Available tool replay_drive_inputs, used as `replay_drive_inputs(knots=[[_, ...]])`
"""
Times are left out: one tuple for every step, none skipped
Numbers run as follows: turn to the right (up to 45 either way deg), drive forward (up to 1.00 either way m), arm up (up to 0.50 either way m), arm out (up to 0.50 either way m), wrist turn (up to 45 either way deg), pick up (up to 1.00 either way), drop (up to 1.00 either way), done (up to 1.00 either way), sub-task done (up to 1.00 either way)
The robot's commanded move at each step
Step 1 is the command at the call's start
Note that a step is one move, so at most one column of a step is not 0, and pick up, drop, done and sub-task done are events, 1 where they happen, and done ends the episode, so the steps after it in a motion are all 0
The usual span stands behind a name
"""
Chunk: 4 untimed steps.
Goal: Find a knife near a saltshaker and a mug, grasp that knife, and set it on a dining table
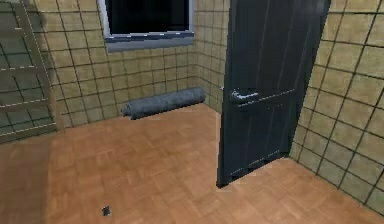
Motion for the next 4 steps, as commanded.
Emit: replay_drive_inputs(knots=[[0.0,0.95,0.0,0.0,0.0,0.0,0.0,0.0,0.0],[-21.0,0.0,0.0,0.0,0.0,0.0,0.0,0.0,0.0],[0.0,0.45,0.0,0.0,0.0,0.0,0.0,0.0,0.0],[30.0,0.0,0.0,0.0,0.0,0.0,0.0,0.0,0.0]])
